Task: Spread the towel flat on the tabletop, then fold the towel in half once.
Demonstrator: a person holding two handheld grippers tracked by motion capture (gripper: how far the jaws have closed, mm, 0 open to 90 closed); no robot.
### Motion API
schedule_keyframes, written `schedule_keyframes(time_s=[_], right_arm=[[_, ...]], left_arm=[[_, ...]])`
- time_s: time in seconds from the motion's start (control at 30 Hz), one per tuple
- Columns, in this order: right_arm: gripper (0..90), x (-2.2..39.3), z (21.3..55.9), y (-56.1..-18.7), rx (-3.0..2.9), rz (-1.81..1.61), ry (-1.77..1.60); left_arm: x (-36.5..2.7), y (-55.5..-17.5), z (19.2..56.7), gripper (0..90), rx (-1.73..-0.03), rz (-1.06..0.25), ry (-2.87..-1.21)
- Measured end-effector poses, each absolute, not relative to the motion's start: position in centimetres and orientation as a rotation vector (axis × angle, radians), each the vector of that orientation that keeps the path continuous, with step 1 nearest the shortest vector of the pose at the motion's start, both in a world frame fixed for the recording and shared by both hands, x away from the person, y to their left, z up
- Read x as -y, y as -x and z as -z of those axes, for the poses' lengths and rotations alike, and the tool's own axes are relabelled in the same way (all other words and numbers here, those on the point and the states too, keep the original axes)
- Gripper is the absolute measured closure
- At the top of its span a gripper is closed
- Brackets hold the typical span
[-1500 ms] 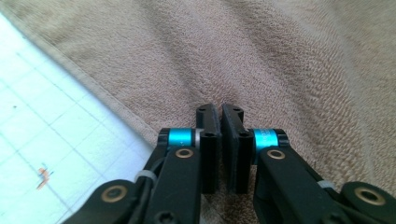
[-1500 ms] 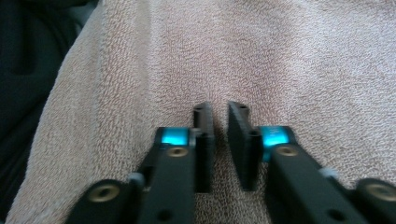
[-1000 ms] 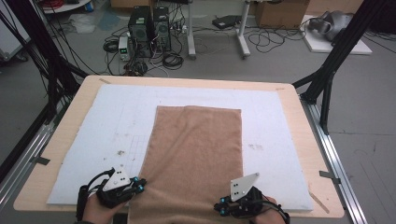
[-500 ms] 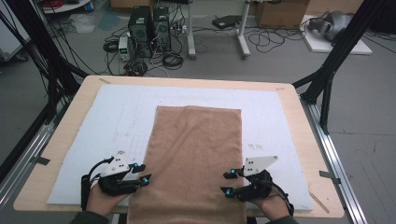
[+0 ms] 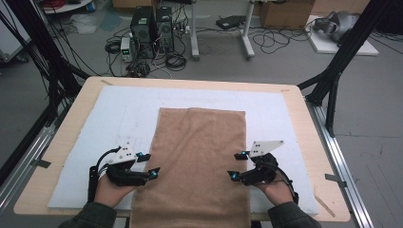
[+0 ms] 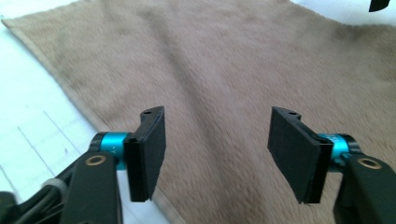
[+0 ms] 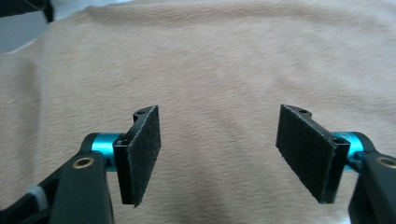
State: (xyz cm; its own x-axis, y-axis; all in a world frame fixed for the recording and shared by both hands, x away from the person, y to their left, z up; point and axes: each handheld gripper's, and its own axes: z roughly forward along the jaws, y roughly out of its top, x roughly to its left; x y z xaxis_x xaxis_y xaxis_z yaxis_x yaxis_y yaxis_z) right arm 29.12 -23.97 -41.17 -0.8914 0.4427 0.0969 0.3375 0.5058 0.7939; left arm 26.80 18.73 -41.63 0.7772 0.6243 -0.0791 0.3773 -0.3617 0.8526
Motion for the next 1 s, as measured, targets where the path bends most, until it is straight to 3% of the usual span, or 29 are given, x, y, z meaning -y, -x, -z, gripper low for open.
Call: schedule_keyframes(time_s=[0.7,1.0], right_arm=[[27.7,24.8,38.9,-33.7,-2.583,-1.265,-0.711],[27.3,25.5,36.5,-37.7,-2.545,-1.224,-0.730]], left_arm=[[-17.6,-32.7,39.0,36.5,-0.783,-0.382,-1.987],[-17.7,-36.8,36.6,37.1,-0.822,-0.409,-1.944]])
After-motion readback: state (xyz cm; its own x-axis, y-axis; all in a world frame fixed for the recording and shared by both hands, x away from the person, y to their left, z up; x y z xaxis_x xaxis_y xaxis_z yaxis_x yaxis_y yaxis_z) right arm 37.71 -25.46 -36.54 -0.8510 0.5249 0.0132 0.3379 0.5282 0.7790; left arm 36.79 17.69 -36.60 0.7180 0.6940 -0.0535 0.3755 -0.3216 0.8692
